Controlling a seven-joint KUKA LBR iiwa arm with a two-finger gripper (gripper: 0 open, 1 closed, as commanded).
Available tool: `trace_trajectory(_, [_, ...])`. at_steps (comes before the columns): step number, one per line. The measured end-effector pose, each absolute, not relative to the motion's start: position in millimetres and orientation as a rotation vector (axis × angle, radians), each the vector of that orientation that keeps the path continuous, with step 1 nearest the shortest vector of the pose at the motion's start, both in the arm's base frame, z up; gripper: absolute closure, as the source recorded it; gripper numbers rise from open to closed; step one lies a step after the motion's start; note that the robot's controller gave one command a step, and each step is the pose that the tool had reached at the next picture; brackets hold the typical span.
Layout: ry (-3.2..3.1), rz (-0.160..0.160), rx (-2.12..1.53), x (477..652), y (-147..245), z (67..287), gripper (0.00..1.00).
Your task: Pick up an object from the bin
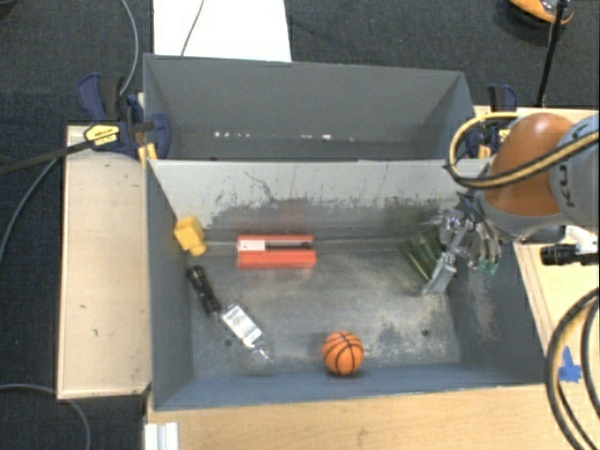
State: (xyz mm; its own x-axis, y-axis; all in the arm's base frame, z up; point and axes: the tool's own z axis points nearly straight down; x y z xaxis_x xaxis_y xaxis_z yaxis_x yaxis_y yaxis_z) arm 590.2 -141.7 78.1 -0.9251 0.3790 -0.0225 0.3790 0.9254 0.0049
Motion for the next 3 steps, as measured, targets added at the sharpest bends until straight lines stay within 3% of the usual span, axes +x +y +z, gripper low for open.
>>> trace_trajectory(1, [3.032, -0.002, 0.709, 575.9, -127.8, 75.5, 1.00])
trace_trajectory(3, [3.035, -0.002, 0.708, 575.2, -127.5, 77.2, 1.00])
